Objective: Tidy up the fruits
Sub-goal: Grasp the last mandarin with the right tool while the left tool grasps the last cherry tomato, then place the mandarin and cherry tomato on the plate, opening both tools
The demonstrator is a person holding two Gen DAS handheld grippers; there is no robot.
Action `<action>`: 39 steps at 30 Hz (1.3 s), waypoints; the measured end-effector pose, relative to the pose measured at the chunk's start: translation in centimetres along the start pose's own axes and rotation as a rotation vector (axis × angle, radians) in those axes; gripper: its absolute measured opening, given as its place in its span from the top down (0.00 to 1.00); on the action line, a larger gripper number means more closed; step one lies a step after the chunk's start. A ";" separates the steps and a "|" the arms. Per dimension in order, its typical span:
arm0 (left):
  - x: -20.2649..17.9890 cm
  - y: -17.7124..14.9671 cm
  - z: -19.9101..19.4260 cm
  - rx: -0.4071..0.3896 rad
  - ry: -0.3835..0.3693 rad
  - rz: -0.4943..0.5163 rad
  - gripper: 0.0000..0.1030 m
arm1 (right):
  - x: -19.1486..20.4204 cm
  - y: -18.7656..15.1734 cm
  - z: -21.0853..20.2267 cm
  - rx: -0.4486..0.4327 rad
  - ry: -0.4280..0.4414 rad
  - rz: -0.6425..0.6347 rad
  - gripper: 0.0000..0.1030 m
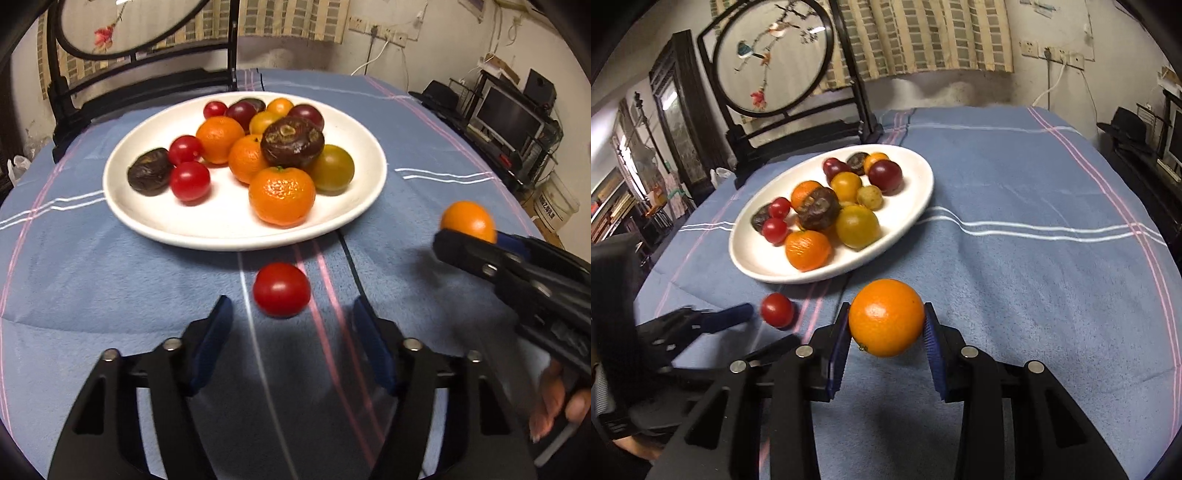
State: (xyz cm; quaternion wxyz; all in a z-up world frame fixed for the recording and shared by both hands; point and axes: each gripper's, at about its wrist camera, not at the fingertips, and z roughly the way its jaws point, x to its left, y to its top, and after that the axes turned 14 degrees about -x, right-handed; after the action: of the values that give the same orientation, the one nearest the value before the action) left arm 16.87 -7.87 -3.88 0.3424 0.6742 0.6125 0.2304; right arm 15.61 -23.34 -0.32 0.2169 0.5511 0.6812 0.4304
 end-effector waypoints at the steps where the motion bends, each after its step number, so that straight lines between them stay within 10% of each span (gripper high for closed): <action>1: 0.0 0.1 0.2 -0.009 0.013 0.001 0.43 | 0.3 0.0 -0.1 -0.002 0.009 -0.013 0.63; 8: 0.8 0.8 0.7 -0.012 0.024 -0.021 0.70 | 1.1 -0.3 0.3 0.013 0.008 -0.053 0.63; 25: 3.5 5.4 -7.0 -0.171 -0.014 0.021 0.70 | 4.3 2.6 -0.8 -0.065 0.095 -0.063 0.63; 39: 8.6 12.6 0.8 -0.166 0.143 -0.064 0.70 | 6.7 9.2 8.9 -0.060 0.061 -0.148 0.63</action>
State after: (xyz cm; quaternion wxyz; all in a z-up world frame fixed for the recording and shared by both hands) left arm 27.11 0.20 4.00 0.3595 0.6056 0.6354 0.3167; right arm 25.69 -13.80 3.71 0.2437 0.4793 0.7130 0.4500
